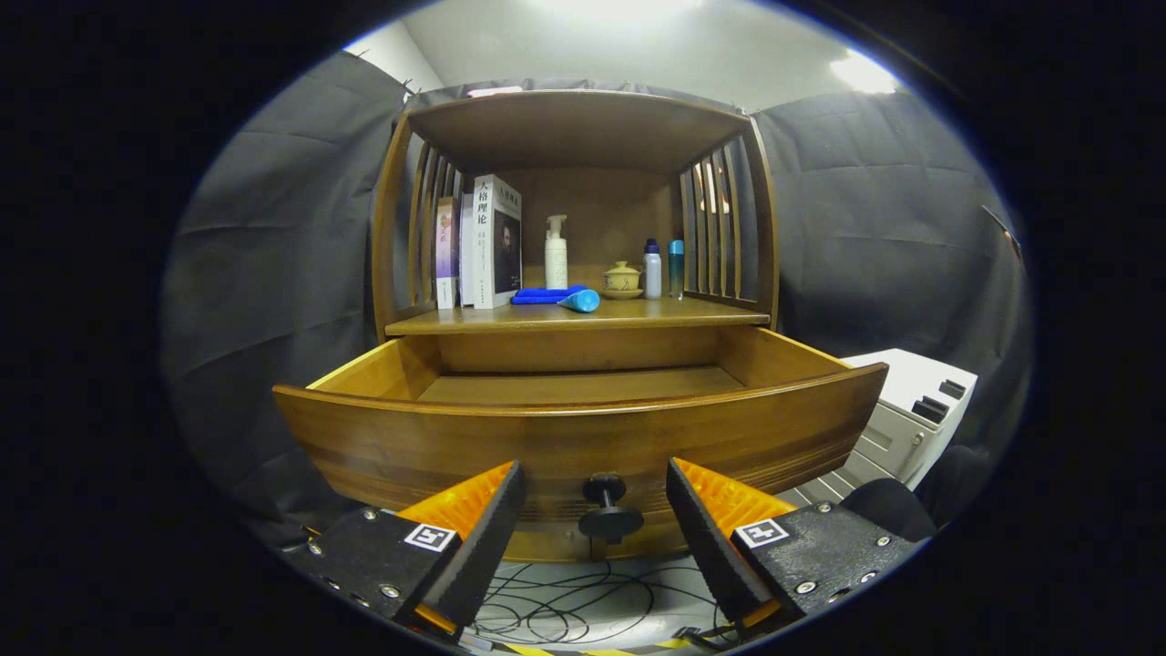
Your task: Pull open the drawer, take out the items inside it, and place them on the countertop above the cabinet.
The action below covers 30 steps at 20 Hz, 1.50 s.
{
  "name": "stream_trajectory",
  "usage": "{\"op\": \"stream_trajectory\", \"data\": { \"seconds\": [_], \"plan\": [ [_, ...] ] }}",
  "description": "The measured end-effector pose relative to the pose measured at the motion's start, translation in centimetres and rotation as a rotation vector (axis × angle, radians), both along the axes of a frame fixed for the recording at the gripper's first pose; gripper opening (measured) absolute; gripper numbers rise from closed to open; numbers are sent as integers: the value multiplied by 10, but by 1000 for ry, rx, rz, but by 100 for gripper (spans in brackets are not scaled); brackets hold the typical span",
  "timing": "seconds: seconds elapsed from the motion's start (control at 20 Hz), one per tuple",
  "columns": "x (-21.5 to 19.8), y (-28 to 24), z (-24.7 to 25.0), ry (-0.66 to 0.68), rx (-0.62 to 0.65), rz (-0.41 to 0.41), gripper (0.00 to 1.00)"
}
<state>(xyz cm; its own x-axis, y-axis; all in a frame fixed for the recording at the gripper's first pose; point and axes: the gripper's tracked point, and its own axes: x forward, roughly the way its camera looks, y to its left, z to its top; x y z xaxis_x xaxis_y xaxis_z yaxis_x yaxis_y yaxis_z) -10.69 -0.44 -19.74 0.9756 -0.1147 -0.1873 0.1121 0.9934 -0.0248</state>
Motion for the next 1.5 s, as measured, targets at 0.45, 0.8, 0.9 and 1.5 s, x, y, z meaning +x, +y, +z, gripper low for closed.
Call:
{"op": "stream_trajectory", "data": {
  "seconds": [0.45, 0.8, 0.9, 1.5],
  "plan": [
    [20, 9, -7, 15, 45, 84, 95],
    [41, 17, -8, 25, 22, 104, 95],
    [54, 16, -7, 28, 19, 105, 95],
    [132, 17, 0, -6, 69, 87, 93]
  ]
}}
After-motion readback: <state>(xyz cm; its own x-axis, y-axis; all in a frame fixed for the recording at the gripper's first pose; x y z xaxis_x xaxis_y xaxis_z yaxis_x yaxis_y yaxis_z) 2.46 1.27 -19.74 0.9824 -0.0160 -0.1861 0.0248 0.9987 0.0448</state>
